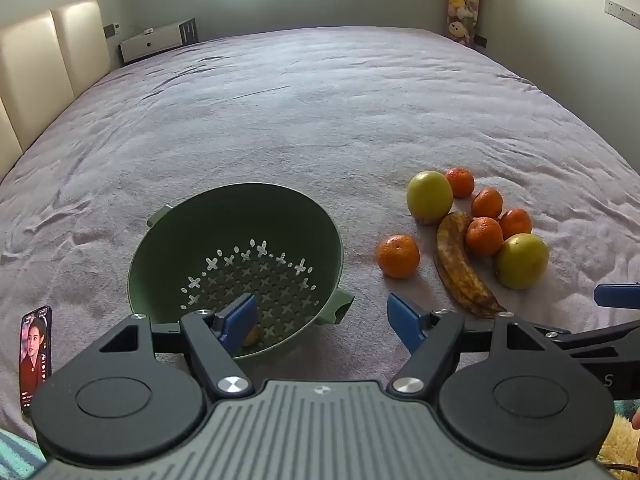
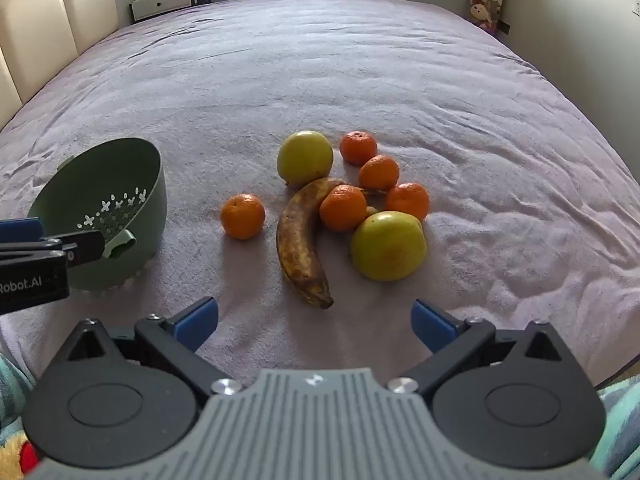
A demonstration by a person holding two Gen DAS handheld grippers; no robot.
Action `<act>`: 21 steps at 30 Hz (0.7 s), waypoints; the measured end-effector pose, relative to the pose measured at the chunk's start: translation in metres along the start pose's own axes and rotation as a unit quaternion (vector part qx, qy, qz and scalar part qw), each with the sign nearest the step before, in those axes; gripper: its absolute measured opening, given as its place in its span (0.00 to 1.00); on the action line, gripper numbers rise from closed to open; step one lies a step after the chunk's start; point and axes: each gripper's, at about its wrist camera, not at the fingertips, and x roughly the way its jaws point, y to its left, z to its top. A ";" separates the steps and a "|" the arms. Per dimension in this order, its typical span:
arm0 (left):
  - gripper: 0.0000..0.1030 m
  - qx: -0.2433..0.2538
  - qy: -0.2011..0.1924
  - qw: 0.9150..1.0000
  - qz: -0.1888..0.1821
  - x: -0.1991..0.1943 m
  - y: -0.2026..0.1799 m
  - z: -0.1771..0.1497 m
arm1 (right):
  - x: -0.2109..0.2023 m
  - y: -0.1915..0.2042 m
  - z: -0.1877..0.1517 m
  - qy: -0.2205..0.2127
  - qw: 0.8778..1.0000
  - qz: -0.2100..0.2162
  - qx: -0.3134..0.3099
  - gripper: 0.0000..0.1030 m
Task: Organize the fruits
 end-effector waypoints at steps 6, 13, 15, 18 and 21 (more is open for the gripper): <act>0.85 0.000 0.005 1.000 -0.004 0.002 0.000 -0.001 | 0.002 0.001 -0.002 0.003 1.000 -0.001 -0.004 0.96; 0.85 0.001 0.006 1.000 -0.004 0.002 -0.002 0.002 | 0.005 -0.002 -0.006 0.008 1.000 -0.004 0.001 0.96; 0.85 0.000 0.006 1.000 -0.005 0.001 -0.003 0.001 | 0.006 0.000 -0.001 0.014 1.000 -0.006 0.005 0.96; 0.85 -0.001 0.006 1.000 -0.007 0.001 -0.002 0.000 | 0.006 -0.001 -0.002 0.016 1.000 -0.007 0.008 0.96; 0.85 -0.001 0.006 1.000 -0.006 0.001 -0.002 0.000 | 0.006 -0.001 -0.002 0.016 1.000 -0.007 0.007 0.96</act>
